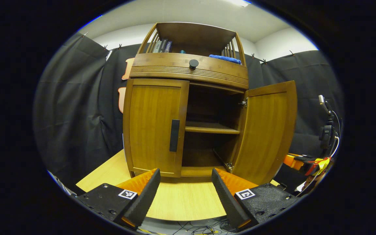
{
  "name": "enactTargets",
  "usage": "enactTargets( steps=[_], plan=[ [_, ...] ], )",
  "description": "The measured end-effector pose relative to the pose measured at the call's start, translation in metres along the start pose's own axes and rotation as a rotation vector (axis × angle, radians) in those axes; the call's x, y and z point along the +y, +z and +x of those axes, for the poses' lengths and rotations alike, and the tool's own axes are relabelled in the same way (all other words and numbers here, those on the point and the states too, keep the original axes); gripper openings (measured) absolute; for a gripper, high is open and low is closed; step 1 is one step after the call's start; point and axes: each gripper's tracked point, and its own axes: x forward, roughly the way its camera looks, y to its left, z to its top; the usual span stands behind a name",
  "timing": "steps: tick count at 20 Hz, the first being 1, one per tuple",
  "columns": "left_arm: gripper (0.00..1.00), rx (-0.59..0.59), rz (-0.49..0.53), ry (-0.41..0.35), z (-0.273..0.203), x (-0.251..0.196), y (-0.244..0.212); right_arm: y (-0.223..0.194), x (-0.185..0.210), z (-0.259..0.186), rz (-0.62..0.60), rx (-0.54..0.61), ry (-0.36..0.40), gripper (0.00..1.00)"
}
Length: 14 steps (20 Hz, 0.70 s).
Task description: Open the right door of the double-door shoe cabinet with the right hand, and open the left door with the left hand.
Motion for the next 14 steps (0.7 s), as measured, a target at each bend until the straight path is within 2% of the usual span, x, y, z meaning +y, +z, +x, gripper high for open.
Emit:
enactTargets(
  steps=[1,2,4,8,9,10,11,12,14],
  plan=[
    [0.98,-0.008,0.004,0.006,0.004,0.003,0.004,0.002,-0.011,-0.002,0.002,-0.009,-0.023,0.14],
    [0.94,-0.018,0.009,0.014,0.009,0.004,0.006,0.005,-0.020,-0.003,0.002,-0.021,-0.046,0.08],
    [0.91,-0.043,0.020,0.024,0.020,0.008,0.014,0.008,-0.032,-0.010,0.013,-0.031,-0.059,0.08],
    [0.91,-0.101,0.057,0.032,0.044,0.009,0.032,0.013,-0.042,-0.016,0.008,-0.042,-0.087,0.08],
    [0.94,-0.117,0.065,0.027,0.050,0.009,0.036,0.013,-0.042,-0.016,0.011,-0.046,-0.092,0.08],
    [0.91,-0.129,0.068,0.021,0.058,0.008,0.040,0.015,-0.041,-0.017,0.014,-0.051,-0.090,0.14],
    [0.91,-0.138,0.069,0.014,0.065,0.006,0.042,0.017,-0.039,-0.017,0.015,-0.058,-0.090,0.14],
    [0.91,-0.145,0.071,0.009,0.073,0.005,0.044,0.019,-0.040,-0.019,0.011,-0.065,-0.097,0.09],
    [0.91,-0.157,0.082,0.007,0.091,0.004,0.045,0.022,-0.045,-0.021,0.005,-0.078,-0.119,0.08]
  ],
)
